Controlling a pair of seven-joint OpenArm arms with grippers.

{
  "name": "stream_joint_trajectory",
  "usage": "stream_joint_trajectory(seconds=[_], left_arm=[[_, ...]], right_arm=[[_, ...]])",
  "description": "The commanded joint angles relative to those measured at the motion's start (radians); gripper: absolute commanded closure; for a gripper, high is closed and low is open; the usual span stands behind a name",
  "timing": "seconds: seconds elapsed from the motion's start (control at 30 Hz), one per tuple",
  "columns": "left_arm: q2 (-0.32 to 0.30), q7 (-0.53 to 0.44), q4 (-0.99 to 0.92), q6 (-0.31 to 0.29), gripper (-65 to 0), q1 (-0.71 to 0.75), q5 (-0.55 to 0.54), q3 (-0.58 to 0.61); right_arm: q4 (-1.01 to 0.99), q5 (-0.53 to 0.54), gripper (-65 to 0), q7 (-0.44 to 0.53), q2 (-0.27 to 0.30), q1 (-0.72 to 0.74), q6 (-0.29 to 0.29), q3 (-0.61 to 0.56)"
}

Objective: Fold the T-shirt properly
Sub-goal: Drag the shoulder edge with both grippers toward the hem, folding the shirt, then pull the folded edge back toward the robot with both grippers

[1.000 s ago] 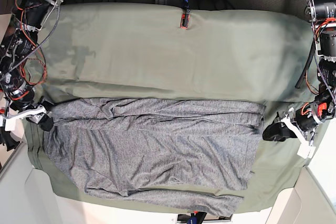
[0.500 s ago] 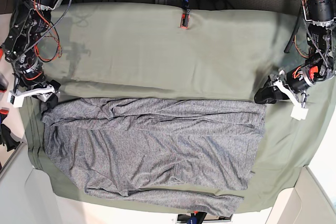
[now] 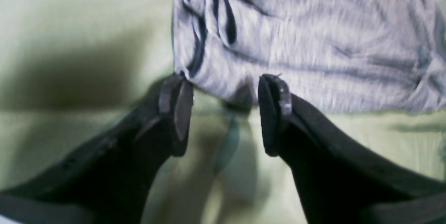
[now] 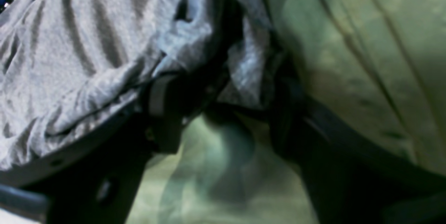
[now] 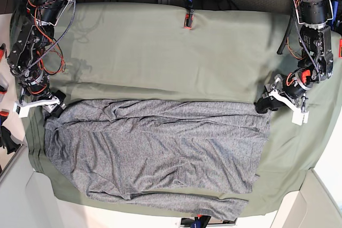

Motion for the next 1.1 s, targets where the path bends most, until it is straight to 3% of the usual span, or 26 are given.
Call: stream_joint_trajectory(seconds=[0.0,0.37,0.43,0.5,0.57,0.67,0.7,0.8,0.9,1.07], left_arm=[[-0.004,0.008,-0.019,0.023,-34.2,-0.034,0.033,-0.001],[0.054,-0.028,-0.084,0.027,-33.8,-0.117,0.121,0.002],[0.053,-0.04,-0.084,0.026,-27.1,-0.117,0.122,0.002],[0.053,-0.048,-0.084,0.026,-13.5,-0.118,0.133,0.002],[0.053,-0.066,-0.083,0.026,-2.0,-0.118,0.144,0.002],[0.037,-0.08,-0.079,0.026,0.0,-0.118,0.146,0.0],[0.028,-0.084,-0.073,0.026,0.0,-0.118,0.145,-0.003],[-0.004,-0.072,-0.023,0.026,0.0,-0.117,0.142,-0.016],[-0.041,-0.029,0.048,0.026,0.0,-0.117,0.142,-0.017],[-0.108,0.012,0.085,0.026,0.0,-0.116,0.119,-0.017]], right_arm=[[0.0,0.008,-36.9,0.018,0.013,0.033,0.008,0.0],[-0.017,0.008,-36.9,0.026,-0.027,0.048,0.008,-0.032],[-0.017,-0.011,-36.9,0.036,-0.038,0.048,0.008,-0.041],[-0.017,-0.035,-35.8,0.06,-0.044,0.048,0.008,-0.047],[-0.017,-0.052,-25.6,0.075,-0.045,0.048,0.008,-0.048],[-0.017,-0.052,-2.3,0.101,-0.044,0.048,0.017,-0.048],[-0.016,-0.052,0.0,0.101,-0.044,0.048,0.039,-0.048],[-0.004,-0.051,0.0,0.097,-0.044,0.047,0.111,-0.048],[0.044,-0.037,0.0,0.054,-0.044,0.044,0.113,-0.048],[0.154,0.018,0.0,-0.108,-0.044,0.039,0.112,-0.047]])
